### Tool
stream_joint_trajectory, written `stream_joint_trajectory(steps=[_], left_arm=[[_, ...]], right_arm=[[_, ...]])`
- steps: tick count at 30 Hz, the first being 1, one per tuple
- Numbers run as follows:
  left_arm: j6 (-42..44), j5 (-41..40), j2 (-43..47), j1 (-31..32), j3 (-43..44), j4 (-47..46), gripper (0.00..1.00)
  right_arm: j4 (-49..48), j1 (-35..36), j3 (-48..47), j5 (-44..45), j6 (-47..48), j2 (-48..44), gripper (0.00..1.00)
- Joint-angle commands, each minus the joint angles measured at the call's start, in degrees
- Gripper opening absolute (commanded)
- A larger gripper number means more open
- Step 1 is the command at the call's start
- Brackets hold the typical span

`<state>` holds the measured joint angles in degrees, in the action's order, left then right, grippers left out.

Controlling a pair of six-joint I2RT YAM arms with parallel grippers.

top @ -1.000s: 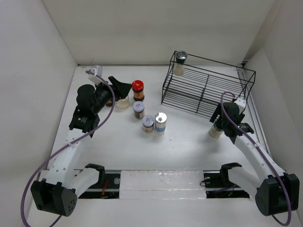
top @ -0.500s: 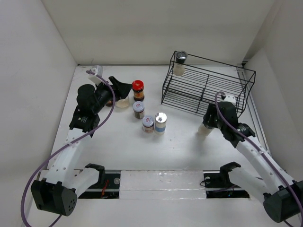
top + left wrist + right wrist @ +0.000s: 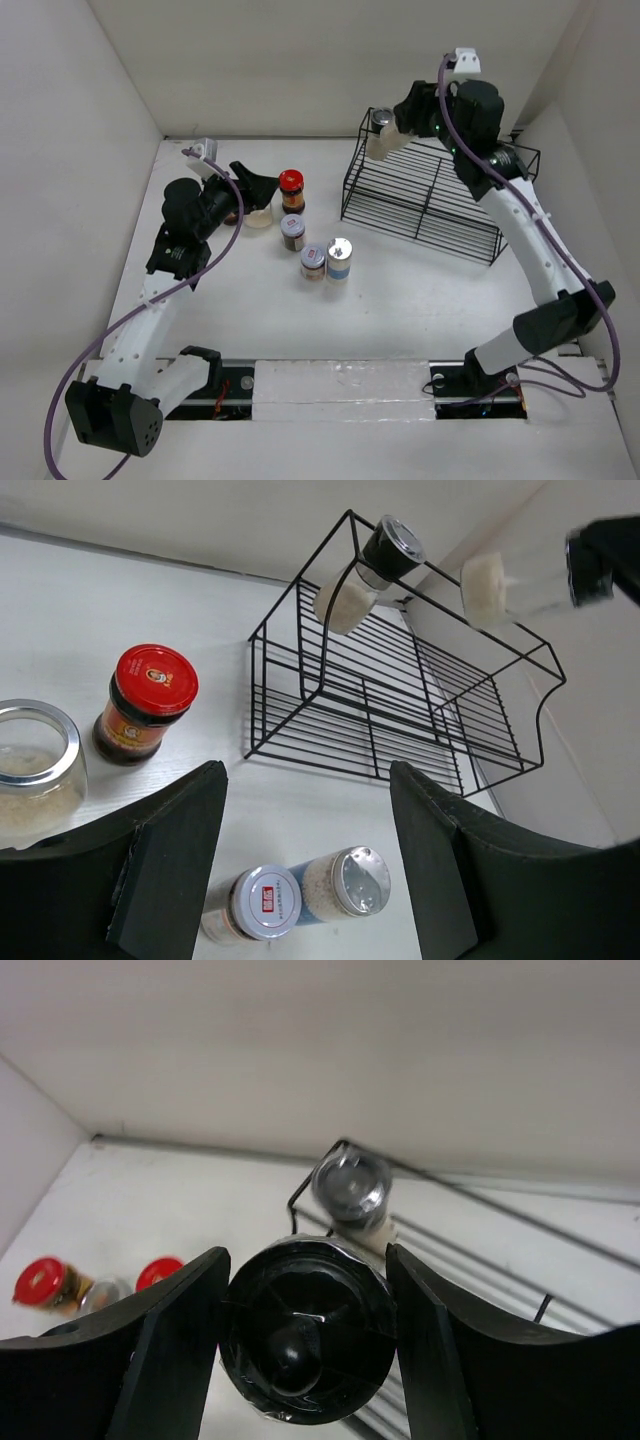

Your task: Organize the condiment bottles

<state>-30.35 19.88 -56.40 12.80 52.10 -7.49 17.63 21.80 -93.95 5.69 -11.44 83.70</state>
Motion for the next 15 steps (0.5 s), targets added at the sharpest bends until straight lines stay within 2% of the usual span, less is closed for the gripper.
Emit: stream_joint_trajectory(steps=[1, 2, 5, 15], left_arm=[[-0.1, 0.2, 2.0, 0.3, -0.2, -2.6, 0.62], [-0.1, 0.2, 2.0, 0.3, -0.2, -2.6, 0.62], [0.4, 0.2, 2.0, 0.3, -0.2, -2.0, 0.62], [0.4, 0.2, 1.4, 0.3, 0.5, -1.5, 0.62]], right_arm=[[-4.0, -5.1, -10.9, -4.2, 4.0, 4.3, 0.58], [-1.7, -6.1, -15.9, -5.5, 4.0, 7.7, 0.58], [1.7, -8.0, -23.5, -7.5, 4.7, 13.5, 0.58], [6.4, -11.1, -29.4, -11.0, 6.6, 21.1, 0.57]])
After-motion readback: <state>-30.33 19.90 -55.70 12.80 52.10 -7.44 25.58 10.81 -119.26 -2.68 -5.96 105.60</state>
